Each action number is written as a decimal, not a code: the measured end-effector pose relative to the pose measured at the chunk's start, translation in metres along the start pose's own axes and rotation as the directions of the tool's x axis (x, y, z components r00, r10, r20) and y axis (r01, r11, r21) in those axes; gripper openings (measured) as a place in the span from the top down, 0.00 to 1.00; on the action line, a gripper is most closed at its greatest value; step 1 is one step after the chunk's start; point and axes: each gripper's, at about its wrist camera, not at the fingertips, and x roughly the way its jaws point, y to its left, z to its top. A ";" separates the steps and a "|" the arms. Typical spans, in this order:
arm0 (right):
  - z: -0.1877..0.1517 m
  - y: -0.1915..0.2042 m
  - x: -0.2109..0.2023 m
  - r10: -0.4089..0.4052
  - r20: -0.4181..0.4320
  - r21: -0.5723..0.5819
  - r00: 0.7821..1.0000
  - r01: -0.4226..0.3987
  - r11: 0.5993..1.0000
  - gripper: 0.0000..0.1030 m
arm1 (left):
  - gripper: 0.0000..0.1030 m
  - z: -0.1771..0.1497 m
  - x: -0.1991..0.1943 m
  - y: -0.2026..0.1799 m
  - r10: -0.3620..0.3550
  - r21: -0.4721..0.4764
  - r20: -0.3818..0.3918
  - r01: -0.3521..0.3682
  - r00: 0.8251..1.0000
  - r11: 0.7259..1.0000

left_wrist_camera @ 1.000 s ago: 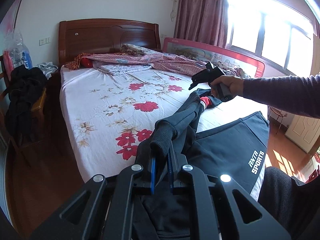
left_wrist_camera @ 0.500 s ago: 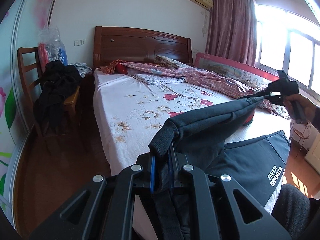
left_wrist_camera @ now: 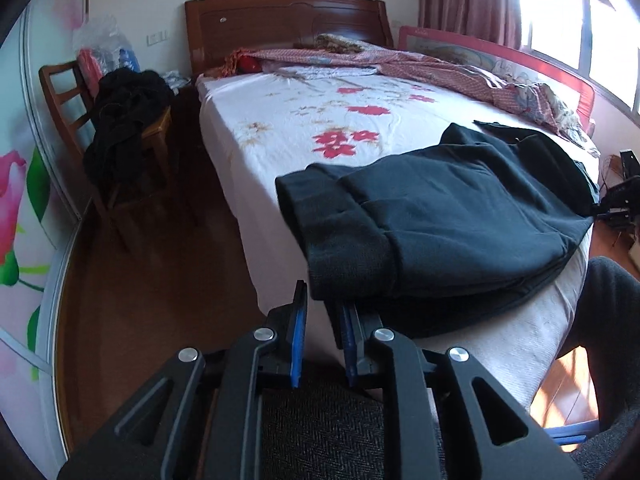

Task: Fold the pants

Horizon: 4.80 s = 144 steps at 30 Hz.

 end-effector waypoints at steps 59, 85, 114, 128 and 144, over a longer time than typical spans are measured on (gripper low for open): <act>0.055 0.290 0.186 -0.255 -0.119 -0.924 0.960 -0.013 0.382 0.96 | 0.12 0.034 0.078 -0.250 -0.306 0.376 -0.337 0.425 0.891 0.823; 0.202 0.175 0.175 -0.631 0.322 -0.711 0.706 0.621 0.331 0.95 | 0.11 0.066 0.036 -0.213 -0.354 0.145 -0.242 0.395 0.903 0.907; 0.186 -0.239 -0.099 -0.099 0.527 0.356 0.844 -0.113 0.928 0.92 | 0.08 0.074 0.028 -0.285 -0.294 0.274 -0.305 0.380 0.906 0.884; 0.223 -0.203 -0.068 -0.245 0.404 0.221 0.881 0.166 0.961 0.84 | 0.08 0.072 0.023 -0.306 -0.283 0.303 -0.317 0.379 0.905 0.874; 0.169 -0.253 -0.084 -0.309 0.502 0.441 0.808 0.068 0.895 0.93 | 0.06 0.060 0.026 -0.308 -0.287 0.288 -0.359 0.398 0.888 0.871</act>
